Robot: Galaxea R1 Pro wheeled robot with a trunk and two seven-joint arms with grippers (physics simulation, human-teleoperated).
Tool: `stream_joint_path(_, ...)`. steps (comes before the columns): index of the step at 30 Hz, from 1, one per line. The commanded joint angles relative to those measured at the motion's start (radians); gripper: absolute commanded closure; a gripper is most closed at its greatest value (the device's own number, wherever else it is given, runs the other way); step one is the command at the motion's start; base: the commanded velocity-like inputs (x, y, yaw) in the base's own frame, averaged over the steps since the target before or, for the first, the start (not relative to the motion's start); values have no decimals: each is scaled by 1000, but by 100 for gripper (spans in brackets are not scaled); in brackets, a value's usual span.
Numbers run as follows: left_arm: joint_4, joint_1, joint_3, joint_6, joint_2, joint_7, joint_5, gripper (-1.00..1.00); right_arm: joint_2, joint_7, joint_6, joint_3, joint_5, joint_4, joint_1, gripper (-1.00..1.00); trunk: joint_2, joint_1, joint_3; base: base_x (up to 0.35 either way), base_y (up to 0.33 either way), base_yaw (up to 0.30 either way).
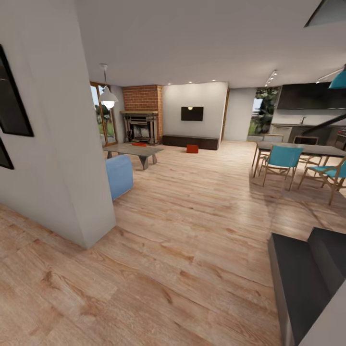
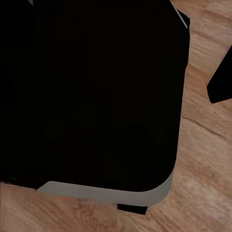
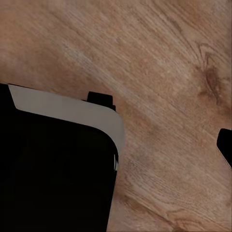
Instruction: Move the two storage containers from the living room to the garage. In the garage, place one container on the floor and stack the other container on top of it (either order is fine).
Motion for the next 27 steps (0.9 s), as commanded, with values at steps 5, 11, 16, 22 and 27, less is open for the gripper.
stream_joint_path(5, -2, 0, 1, 6, 0, 0, 8, -100, 0, -4, -5, 7, 0, 3, -1, -100, 0, 1, -1, 322, 98, 0)
stream_joint_path(11, -2, 0, 0, 7, 1, 0, 8, -100, 1, -4, -7, 5, 1, 3, -1, -100, 0, 1, -1, 322, 98, 0)
stream_joint_path(16, -2, 0, 0, 6, 1, 0, 8, -100, 1, -5, -6, 2, -6, 3, -1, -100, 0, 1, -1, 322, 98, -59)
stream_joint_path(22, -2, 0, 0, 7, 1, 0, 8, -100, 2, -5, -6, 2, -4, 3, -1, -100, 0, 1, -1, 322, 98, -220)
stream_joint_path(27, -2, 0, -1, 7, 1, 0, 8, -100, 2, -4, -6, 2, -4, 3, -1, -100, 0, 1, -1, 322, 98, -233)
